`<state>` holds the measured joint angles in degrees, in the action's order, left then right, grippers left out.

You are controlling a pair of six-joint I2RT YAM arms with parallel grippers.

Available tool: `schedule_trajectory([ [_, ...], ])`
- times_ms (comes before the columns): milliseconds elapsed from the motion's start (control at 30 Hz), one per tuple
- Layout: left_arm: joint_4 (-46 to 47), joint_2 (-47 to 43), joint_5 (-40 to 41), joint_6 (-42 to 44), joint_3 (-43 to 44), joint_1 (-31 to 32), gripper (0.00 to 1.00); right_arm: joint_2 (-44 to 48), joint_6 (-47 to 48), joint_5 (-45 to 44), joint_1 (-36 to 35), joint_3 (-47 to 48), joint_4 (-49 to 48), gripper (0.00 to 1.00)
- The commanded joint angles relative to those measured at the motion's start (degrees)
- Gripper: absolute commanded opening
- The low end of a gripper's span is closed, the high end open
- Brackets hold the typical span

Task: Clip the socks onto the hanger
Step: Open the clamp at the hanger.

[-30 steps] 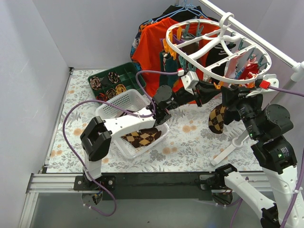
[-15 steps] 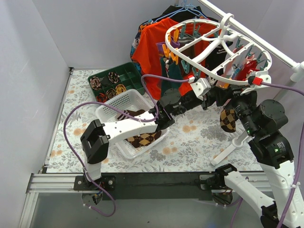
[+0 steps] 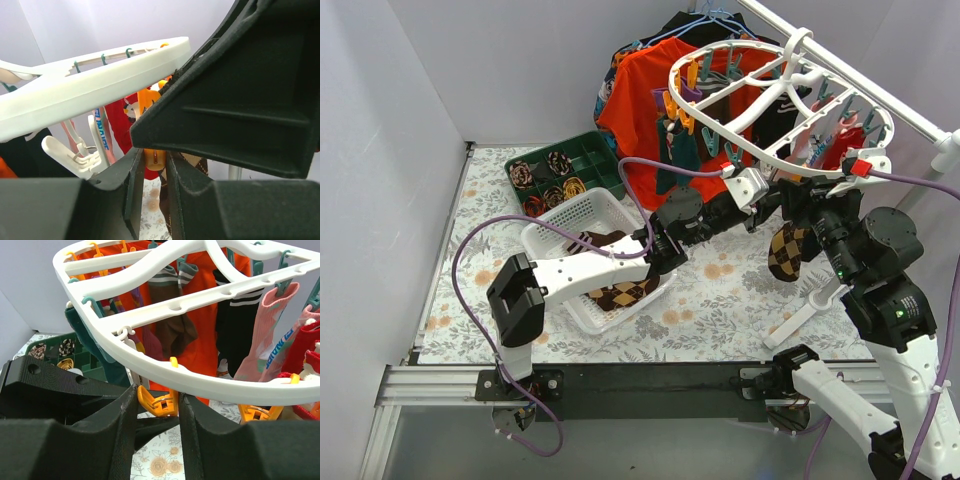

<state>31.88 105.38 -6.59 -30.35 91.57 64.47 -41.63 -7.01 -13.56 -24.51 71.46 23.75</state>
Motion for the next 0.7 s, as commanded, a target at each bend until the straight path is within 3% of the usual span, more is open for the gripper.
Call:
schedule_trajectory([
  [0,-3.3,-4.3,-1.9,1.3,1.2,1.5,0.13,-0.5,0.8,-0.8,-0.4,1.7,-3.4,0.27],
  [167,-2.8,-5.8,-0.7,1.0,-1.0,1.5,0.20,-0.2,0.9,-0.9,-0.4,1.3,-3.4,0.14],
  [300,-2.5,-7.6,1.6,1.3,-3.5,1.5,0.31,0.0,0.6,-1.1,-0.4,0.9,-3.4,0.06],
  [333,-2.5,-8.5,1.9,1.3,-4.0,1.5,0.38,-0.1,0.4,-1.2,-0.4,0.9,-3.4,0.04],
  [433,-3.0,-10.3,3.9,0.6,-6.8,1.5,0.49,0.0,0.1,-1.4,-0.4,0.6,-3.4,0.01],
  [667,-9.3,-21.8,13.4,-5.3,-17.7,1.5,0.59,0.1,-0.8,-1.6,-0.4,0.3,-3.4,0.01],
])
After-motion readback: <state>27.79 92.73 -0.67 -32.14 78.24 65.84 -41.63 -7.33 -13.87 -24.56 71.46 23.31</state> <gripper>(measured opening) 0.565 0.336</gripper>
